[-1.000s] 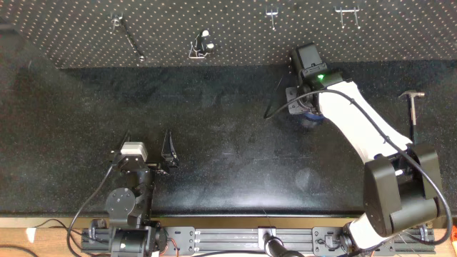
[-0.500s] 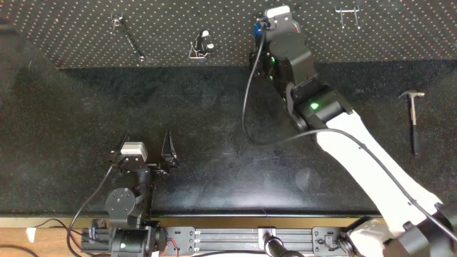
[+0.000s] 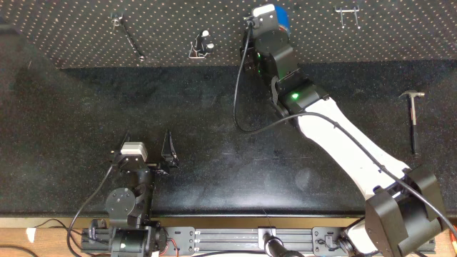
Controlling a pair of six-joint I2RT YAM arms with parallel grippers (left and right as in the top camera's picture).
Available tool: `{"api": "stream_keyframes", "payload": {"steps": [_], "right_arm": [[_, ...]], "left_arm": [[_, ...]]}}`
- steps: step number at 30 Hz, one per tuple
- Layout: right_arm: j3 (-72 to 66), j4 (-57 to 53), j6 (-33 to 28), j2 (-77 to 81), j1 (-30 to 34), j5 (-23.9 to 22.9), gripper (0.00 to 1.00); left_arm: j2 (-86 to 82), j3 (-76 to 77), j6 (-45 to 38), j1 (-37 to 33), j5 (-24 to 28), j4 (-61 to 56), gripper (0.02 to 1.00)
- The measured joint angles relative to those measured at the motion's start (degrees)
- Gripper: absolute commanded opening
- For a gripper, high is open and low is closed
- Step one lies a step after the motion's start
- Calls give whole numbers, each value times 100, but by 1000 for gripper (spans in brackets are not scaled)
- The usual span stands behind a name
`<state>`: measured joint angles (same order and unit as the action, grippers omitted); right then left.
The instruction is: Place Tools Onto Pegboard
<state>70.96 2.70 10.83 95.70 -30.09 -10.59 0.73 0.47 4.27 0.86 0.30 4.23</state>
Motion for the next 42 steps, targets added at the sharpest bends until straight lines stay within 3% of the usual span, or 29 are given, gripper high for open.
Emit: {"api": "stream_keyframes", "payload": {"steps": [5,6,7,8,12,15,18,23,26,29,37,42], "right_arm": [[-7,-927,-4,-140,-4,234,404],[-11,-1204,-4,-295,-4,310,503],[-15,-1613,-9,-557,-4,372,787],[-2,-2114,-33,-857,-4,411,976],[55,-5104,74,-1930,289,533,976],[39,-6658,352,-2105,1462,560,976],[-90,-7027,-57,-2013,3252,516,976],[-197,-7062,-1429,-1471,5093,516,976],[-203,-6992,-2059,-931,5853,514,976],[-214,-6623,-2621,-308,6205,511,976],[-214,-5976,-3510,577,6212,516,976],[-214,-5777,-3661,828,6214,516,978]], "left_arm": [[0,0,0,0,0,-2,993],[0,0,2,0,0,0,996],[0,0,0,0,0,0,996],[0,0,0,0,0,-2,993],[0,0,0,0,0,0,996],[0,0,0,0,0,-2,993],[0,0,0,0,0,-2,996],[0,0,0,0,0,0,996],[0,0,2,0,0,0,993],[0,0,0,0,0,0,996],[0,0,0,0,0,0,996],[0,0,0,0,0,0,993]]}}
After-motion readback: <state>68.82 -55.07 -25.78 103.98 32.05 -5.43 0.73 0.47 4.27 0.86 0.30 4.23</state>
